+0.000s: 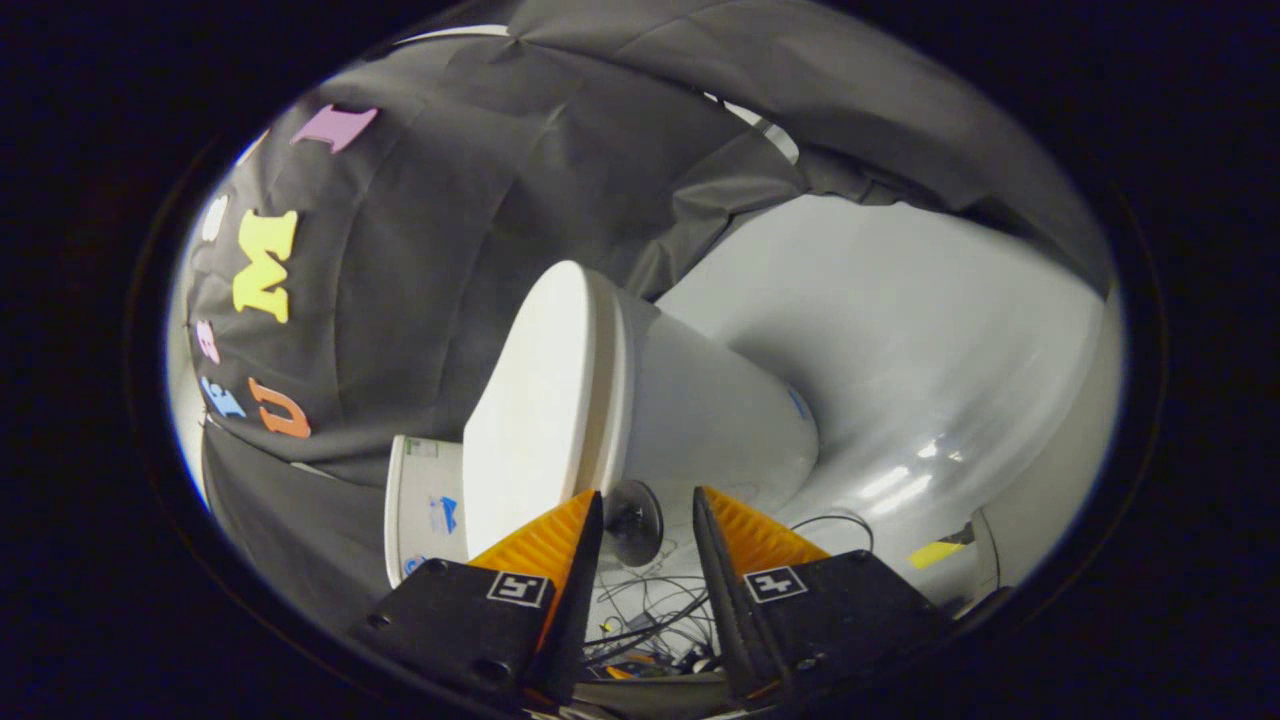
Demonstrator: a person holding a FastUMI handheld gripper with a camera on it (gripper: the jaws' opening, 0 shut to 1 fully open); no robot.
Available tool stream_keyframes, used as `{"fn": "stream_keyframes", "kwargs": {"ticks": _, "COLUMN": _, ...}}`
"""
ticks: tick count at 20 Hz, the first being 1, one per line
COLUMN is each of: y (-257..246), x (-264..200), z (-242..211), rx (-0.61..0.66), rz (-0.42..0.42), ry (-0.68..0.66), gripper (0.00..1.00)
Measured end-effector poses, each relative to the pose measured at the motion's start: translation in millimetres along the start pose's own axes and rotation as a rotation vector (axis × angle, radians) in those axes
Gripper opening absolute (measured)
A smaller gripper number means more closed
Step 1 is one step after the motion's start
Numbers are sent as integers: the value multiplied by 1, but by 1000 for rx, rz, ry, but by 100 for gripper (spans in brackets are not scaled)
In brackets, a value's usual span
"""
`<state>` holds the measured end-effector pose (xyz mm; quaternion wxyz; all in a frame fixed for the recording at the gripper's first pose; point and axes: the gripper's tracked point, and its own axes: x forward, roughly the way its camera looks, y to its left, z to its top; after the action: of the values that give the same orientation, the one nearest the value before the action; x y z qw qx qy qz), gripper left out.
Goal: Open the toilet lid.
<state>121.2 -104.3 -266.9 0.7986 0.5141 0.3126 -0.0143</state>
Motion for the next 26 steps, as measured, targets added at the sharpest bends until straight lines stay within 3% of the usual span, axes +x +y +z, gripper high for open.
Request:
{"fn": "stream_keyframes", "kwargs": {"ticks": 9, "y": 6, "x": 11, "z": -8, "rx": 73, "rz": 84, "ry": 39, "gripper": 27}}
{"fn": "stream_keyframes", "kwargs": {"ticks": 16, "y": 14, "x": 10, "z": -5, "rx": 142, "rz": 80, "ry": 27, "gripper": 15}}
{"fn": "stream_keyframes", "kwargs": {"ticks": 26, "y": 38, "x": -5, "z": -3, "rx": 67, "rz": -8, "ry": -10, "gripper": 8}}
